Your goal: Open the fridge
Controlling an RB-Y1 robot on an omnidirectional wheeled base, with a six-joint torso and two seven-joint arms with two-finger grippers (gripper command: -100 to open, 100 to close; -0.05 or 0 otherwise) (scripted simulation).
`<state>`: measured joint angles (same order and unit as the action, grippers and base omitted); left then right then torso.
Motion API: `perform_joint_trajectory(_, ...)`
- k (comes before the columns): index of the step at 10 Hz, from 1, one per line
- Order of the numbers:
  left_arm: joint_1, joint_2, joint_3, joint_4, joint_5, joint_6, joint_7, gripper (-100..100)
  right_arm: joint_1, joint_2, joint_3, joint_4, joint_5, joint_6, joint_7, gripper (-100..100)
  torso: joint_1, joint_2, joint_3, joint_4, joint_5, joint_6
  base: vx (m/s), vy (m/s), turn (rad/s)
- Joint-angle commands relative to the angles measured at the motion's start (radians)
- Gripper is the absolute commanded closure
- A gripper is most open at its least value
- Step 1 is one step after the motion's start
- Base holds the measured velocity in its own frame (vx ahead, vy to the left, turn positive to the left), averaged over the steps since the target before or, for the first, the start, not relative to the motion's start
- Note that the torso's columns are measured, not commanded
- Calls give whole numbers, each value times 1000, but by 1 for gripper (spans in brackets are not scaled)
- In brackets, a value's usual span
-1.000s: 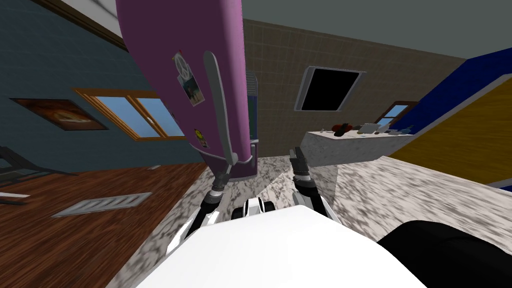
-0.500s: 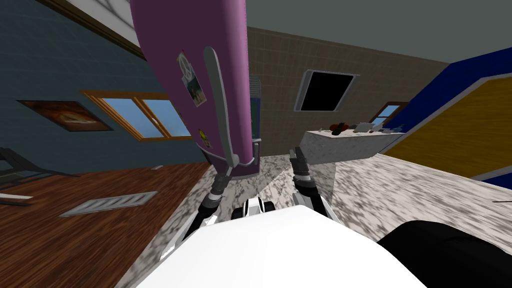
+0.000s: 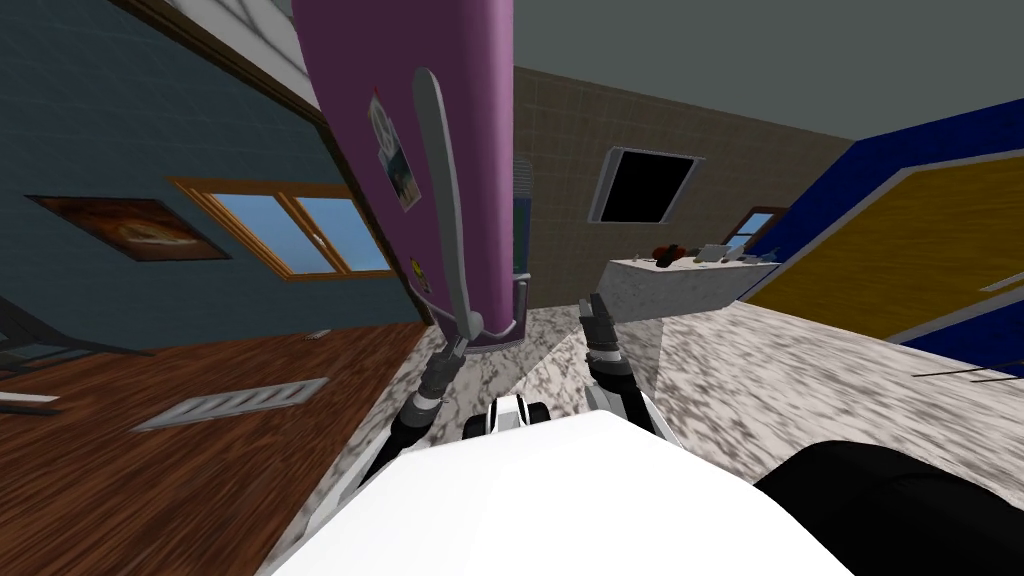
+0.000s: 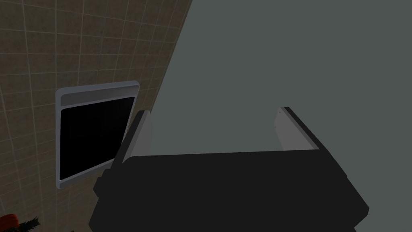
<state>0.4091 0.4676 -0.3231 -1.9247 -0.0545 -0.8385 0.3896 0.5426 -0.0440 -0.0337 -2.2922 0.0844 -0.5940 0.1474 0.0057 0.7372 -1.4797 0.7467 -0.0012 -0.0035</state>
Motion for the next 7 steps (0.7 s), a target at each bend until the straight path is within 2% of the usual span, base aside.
perform_joint_trajectory(1,10,21,-1,-36,2,-31,15,100,0,0,0,0,0,0,0,0,-6,1,0,0,-2,2,-65,177,-21)
perform_joint_trajectory(2,22,22,-11,-18,-4,-17,12,100,0,0,0,0,0,0,0,0,-10,-1,-1,0,-3,3,-27,69,-6)
perform_joint_trajectory(3,34,41,-25,-21,-11,-33,24,100,0,0,0,0,0,0,0,0,-14,-2,-1,-2,-4,3,-35,145,-54)
perform_joint_trajectory(4,39,58,-35,-30,-16,-51,35,100,0,0,0,0,0,0,0,0,-8,1,1,-3,-2,4,-41,242,-113)
perform_joint_trajectory(5,39,58,-35,-30,-16,-51,35,100,0,0,0,0,0,0,0,0,-1,5,4,-3,1,3,-23,239,-54)
perform_joint_trajectory(7,51,91,-55,-48,-27,-86,58,100,0,0,0,0,0,0,0,0,4,-4,-3,-3,1,1,-38,261,-75)
